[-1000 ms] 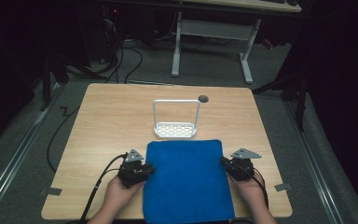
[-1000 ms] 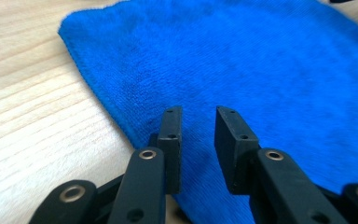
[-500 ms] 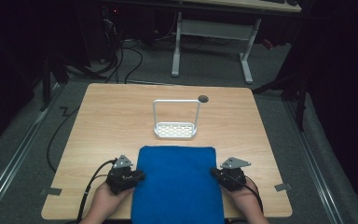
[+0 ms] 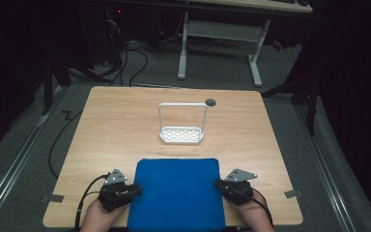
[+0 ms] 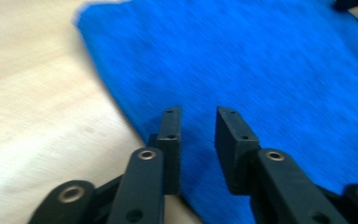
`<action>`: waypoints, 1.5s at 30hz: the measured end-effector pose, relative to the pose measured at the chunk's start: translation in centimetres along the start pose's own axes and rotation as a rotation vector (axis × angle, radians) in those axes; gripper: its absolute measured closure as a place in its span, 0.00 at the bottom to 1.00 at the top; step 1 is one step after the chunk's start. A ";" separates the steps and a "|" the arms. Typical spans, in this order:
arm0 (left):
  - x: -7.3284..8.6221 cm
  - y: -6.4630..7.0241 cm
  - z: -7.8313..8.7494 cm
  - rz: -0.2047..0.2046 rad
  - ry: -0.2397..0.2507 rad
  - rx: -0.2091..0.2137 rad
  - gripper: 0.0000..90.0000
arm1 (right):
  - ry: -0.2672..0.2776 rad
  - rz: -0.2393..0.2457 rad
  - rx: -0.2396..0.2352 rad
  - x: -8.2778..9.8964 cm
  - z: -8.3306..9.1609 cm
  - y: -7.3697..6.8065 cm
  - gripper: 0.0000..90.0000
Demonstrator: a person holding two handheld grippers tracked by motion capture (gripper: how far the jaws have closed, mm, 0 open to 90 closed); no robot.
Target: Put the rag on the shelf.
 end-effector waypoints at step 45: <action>-4.8 -4.8 -4.7 0.082 0.071 -0.117 0.96 | 0.058 -0.154 0.103 -4.6 -2.9 4.4 0.60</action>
Point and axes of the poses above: each handheld gripper's, and its own axes: z roughly backward along the jaws, x roughly out of its underside, y roughly to its right, the point moved 7 cm from there along -z, roughly forward along the jaws
